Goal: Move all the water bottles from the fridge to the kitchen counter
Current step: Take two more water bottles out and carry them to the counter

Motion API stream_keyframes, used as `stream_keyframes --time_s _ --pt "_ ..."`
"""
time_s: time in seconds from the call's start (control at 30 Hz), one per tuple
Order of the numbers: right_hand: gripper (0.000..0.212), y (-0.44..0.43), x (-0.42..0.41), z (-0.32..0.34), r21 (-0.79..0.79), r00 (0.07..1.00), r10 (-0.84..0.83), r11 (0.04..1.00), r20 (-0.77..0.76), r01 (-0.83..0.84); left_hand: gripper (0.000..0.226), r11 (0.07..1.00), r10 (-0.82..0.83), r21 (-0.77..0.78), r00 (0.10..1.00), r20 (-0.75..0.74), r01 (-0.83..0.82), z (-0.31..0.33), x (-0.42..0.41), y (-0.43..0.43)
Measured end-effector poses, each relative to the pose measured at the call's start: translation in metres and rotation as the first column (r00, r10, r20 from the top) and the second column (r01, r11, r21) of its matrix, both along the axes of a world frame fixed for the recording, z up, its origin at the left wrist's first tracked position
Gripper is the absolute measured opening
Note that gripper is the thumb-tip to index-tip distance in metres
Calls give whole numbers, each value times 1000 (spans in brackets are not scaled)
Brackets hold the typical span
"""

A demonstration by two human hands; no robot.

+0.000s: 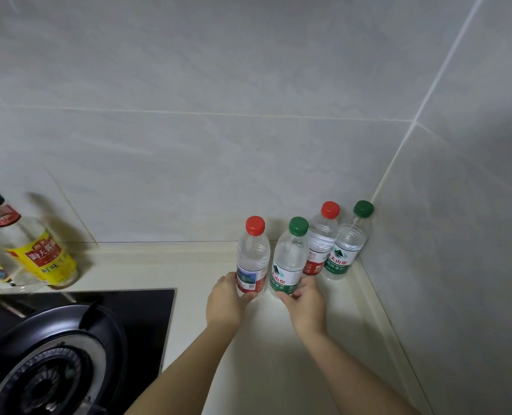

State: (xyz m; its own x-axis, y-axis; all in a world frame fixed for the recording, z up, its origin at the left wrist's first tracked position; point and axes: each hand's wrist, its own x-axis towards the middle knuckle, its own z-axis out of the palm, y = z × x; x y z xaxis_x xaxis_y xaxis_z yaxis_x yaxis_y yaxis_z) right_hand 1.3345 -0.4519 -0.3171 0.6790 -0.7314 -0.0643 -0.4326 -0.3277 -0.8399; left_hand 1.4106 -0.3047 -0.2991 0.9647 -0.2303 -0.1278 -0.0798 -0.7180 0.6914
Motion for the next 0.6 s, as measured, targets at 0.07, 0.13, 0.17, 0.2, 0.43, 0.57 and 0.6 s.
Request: stream_keyframes --time_s 0.07,0.13,0.17,0.2,0.43,0.57,0.6 --pt "42 -2 4 -1 -11 1000 -5 1000 -13 5 33 990 -10 138 997 74 0 3 4 -6" --pt "40 -4 7 -1 -20 1000 -15 1000 -22 15 30 975 -20 221 993 116 -6 6 7 -11" --pt "38 -5 8 -1 -26 999 -24 999 -26 23 29 968 -30 250 991 130 -4 6 10 -14" --pt "36 -6 10 -2 -35 999 -29 999 -35 28 28 961 -39 276 989 141 -2 6 12 -17" --pt "25 -16 26 -3 -237 984 -28 971 -174 -14 27 941 -34 338 992 125 -11 9 29 -36" --pt "25 -20 32 -6 -308 984 -20 951 -175 -35 29 932 -42 363 989 142 -13 4 31 -37" --pt "25 -20 32 -8 -320 985 -23 947 -170 -33 29 930 -37 366 988 148 -20 4 30 -38"
